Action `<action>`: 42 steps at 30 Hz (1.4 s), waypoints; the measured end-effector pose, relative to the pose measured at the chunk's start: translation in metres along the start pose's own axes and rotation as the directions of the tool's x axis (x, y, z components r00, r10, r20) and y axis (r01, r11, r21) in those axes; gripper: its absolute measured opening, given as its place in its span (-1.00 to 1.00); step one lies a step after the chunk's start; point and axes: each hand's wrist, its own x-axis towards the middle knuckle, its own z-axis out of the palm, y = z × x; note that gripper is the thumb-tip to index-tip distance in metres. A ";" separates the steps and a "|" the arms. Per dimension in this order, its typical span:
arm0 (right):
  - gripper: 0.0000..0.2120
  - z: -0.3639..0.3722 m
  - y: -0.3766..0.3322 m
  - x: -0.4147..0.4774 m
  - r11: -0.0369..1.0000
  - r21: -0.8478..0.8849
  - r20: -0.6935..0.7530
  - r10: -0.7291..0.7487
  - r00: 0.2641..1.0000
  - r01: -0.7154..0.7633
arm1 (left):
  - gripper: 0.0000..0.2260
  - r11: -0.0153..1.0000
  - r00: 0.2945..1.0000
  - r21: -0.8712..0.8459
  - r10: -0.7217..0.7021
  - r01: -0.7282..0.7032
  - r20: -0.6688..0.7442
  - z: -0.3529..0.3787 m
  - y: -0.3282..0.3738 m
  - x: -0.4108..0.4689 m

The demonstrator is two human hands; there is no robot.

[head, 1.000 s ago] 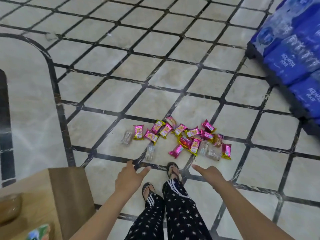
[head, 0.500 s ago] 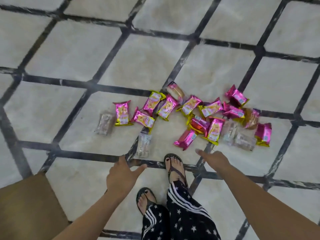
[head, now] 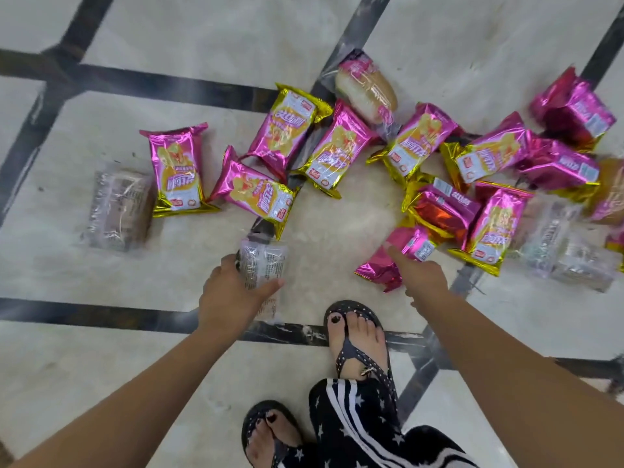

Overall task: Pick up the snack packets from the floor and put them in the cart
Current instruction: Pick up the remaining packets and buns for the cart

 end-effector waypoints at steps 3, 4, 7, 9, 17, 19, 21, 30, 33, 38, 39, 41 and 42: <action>-0.58 0.004 -0.001 0.002 0.999 0.011 -0.042 -0.042 0.998 0.043 | -0.37 1.000 0.998 -0.011 0.029 -0.028 0.063 0.003 -0.001 0.008; -0.59 0.003 -0.002 -0.001 0.999 0.030 -0.034 -0.037 0.999 0.038 | -0.40 1.000 0.996 -0.002 0.023 -0.023 0.086 0.000 0.001 0.006; -0.60 -0.008 -0.004 -0.021 0.998 0.070 -0.002 0.001 1.000 -0.001 | -0.45 1.000 0.995 0.010 0.020 -0.021 0.101 -0.014 0.006 -0.008; -0.59 -0.026 -0.010 -0.047 0.999 0.031 0.007 -0.010 1.000 0.010 | -0.46 1.000 0.996 0.009 0.026 -0.027 0.090 -0.036 0.018 -0.031; -0.52 -0.163 -0.081 -0.196 0.990 0.034 0.050 -0.140 0.989 0.138 | -0.49 0.988 0.987 0.011 0.153 -0.154 0.042 -0.197 0.107 -0.160; -0.55 -0.204 -0.101 -0.244 0.978 0.033 0.099 -0.210 0.973 0.208 | -0.53 0.981 0.981 -0.006 0.195 -0.195 0.007 -0.244 0.140 -0.201; -0.58 -0.242 -0.114 -0.292 0.958 0.045 0.135 -0.286 0.949 0.283 | -0.64 0.975 0.976 -0.038 0.218 -0.218 -0.022 -0.287 0.174 -0.244; 0.12 -0.394 -0.131 -0.493 0.870 0.271 0.159 -0.462 0.872 0.412 | -0.47 0.932 0.956 -0.217 0.268 -0.289 -0.120 -0.423 0.280 -0.458; 0.26 -0.424 -0.113 -0.551 0.820 0.352 0.186 -0.535 0.825 0.452 | -0.49 0.881 0.944 -0.337 0.309 -0.331 -0.120 -0.446 0.293 -0.526; -0.28 -0.442 -0.062 -0.627 0.756 0.425 0.194 -0.613 0.766 0.497 | -0.49 0.793 0.925 -0.479 0.349 -0.376 -0.149 -0.462 0.291 -0.597; -0.40 -0.442 -0.052 -0.637 0.748 0.436 0.170 -0.615 0.770 0.500 | -0.57 0.773 0.918 -0.498 0.363 -0.394 -0.162 -0.462 0.289 -0.604; -0.62 -0.440 -0.036 -0.658 0.713 0.478 0.110 -0.627 0.771 0.513 | -0.69 0.754 0.905 -0.507 0.395 -0.417 -0.157 -0.462 0.282 -0.612; -0.68 -0.437 -0.028 -0.669 0.690 0.511 0.078 -0.631 0.772 0.513 | -0.68 0.751 0.901 -0.509 0.412 -0.421 -0.137 -0.461 0.279 -0.614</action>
